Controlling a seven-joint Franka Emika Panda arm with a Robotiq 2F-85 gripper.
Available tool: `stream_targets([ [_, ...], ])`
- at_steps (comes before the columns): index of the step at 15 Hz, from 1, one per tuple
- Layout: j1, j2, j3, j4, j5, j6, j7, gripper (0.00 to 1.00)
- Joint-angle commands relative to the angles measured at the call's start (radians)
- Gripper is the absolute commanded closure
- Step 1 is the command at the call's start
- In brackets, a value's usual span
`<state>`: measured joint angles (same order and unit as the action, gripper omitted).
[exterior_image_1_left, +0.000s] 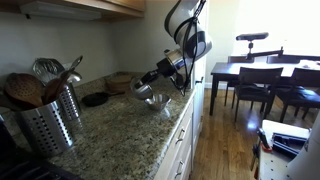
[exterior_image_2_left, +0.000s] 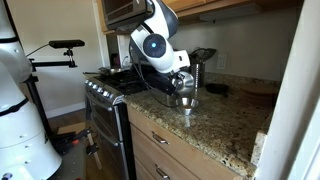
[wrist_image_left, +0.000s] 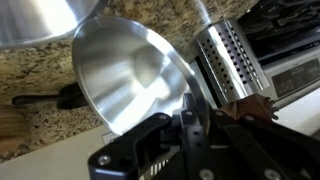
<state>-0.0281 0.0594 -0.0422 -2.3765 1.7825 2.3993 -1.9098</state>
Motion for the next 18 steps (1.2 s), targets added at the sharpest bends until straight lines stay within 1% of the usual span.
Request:
stream_targets([
  [1, 0.046, -0.025, 0.037, 0.03, -0.134, 0.159, 0.15, 0.93],
  [4, 0.08, -0.017, 0.072, 0.052, -0.293, 0.26, 0.293, 0.93],
  [7, 0.104, -0.006, 0.101, 0.062, -0.48, 0.305, 0.452, 0.93],
  [11, 0.14, 0.008, 0.128, 0.057, -0.794, 0.353, 0.72, 0.93],
  [16, 0.167, 0.021, 0.141, 0.064, -1.245, 0.315, 1.094, 0.93],
  [17, 0.183, 0.024, 0.131, 0.069, -1.32, 0.301, 1.158, 0.93],
  [18, 0.166, 0.029, 0.156, 0.076, -1.401, 0.285, 1.229, 0.93],
])
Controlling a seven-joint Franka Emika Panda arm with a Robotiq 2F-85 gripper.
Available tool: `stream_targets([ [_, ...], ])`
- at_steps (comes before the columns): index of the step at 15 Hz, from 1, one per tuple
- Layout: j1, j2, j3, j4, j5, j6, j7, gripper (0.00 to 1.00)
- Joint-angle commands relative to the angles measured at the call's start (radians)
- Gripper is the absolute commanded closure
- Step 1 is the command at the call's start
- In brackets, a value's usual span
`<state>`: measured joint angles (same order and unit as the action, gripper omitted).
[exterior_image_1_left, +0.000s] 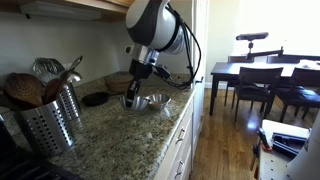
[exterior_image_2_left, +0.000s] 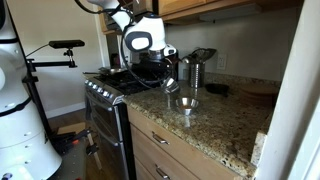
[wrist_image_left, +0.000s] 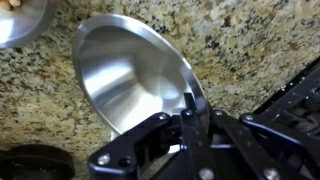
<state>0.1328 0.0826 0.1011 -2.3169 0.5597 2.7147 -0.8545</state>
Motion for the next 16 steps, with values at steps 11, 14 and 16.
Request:
stream_targets([
  [11, 0.062, 0.103, 0.076, 0.158, -0.645, -0.245, 0.632, 0.93],
  [14, 0.081, 0.134, 0.084, 0.185, -0.678, -0.272, 0.687, 0.93],
  [16, 0.093, 0.151, 0.083, 0.194, -0.698, -0.276, 0.722, 0.93],
])
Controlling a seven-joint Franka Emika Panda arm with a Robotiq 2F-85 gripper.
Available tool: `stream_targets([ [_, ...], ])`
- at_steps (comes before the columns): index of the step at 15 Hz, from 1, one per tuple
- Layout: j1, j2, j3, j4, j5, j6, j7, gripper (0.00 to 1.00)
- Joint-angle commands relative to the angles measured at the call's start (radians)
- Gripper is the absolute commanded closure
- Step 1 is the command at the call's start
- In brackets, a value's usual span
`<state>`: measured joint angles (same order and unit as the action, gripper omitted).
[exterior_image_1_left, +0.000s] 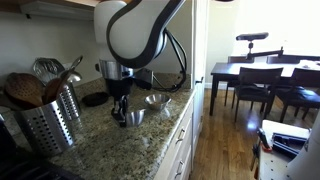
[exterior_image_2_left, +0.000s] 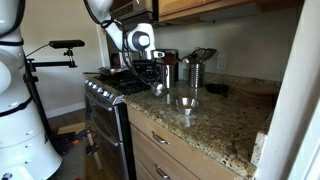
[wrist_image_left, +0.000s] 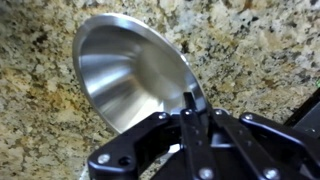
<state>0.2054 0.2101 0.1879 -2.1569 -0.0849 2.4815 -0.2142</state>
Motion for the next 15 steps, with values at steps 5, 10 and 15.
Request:
stream_targets([
  [5, 0.05, 0.055, -0.015, 0.045, -0.129, -0.064, 0.185, 0.93],
  [10, 0.062, 0.075, -0.01, 0.049, -0.145, -0.071, 0.238, 0.94],
  [15, 0.072, 0.085, -0.007, 0.053, -0.139, -0.073, 0.255, 0.59],
])
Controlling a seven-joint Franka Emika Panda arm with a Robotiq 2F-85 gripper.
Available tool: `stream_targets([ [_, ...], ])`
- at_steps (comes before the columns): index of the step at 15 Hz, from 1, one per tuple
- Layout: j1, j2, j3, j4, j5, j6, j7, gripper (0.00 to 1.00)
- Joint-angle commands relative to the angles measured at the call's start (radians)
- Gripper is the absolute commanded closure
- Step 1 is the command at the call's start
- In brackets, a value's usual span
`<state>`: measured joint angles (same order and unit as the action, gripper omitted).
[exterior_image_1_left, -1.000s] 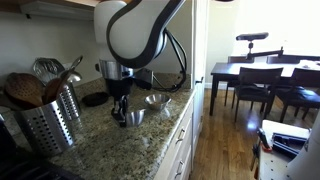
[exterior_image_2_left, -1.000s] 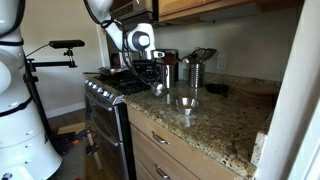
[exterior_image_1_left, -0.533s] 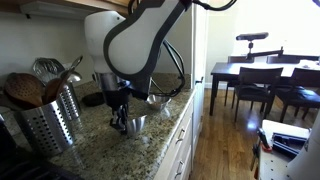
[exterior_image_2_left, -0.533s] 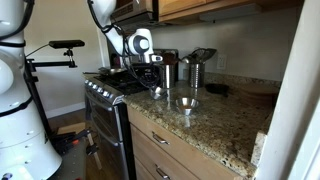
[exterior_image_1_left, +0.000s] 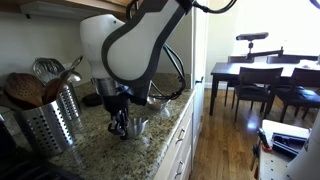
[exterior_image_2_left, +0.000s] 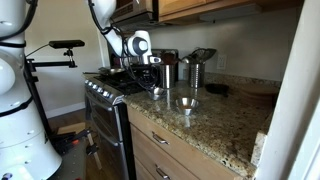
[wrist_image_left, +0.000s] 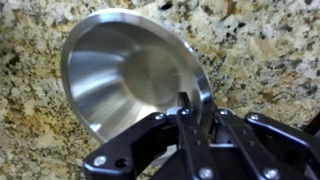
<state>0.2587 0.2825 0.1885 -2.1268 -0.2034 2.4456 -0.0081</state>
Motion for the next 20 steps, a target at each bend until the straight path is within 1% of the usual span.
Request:
stream_targets([
  [1, 0.021, 0.015, -0.008, 0.024, -0.021, -0.038, 0.051, 0.53],
  [6, 0.029, 0.022, -0.009, 0.033, -0.021, -0.044, 0.065, 0.2],
  [9, 0.033, 0.01, -0.011, 0.028, -0.022, -0.045, 0.078, 0.02],
  [11, 0.032, 0.0, -0.01, 0.026, -0.018, -0.05, 0.083, 0.0],
  [15, 0.034, -0.013, -0.008, 0.027, -0.013, -0.062, 0.102, 0.0],
  [16, 0.018, 0.016, 0.0, 0.029, 0.001, -0.018, 0.057, 0.0],
  [20, 0.02, 0.015, 0.0, 0.034, 0.001, -0.026, 0.065, 0.0],
])
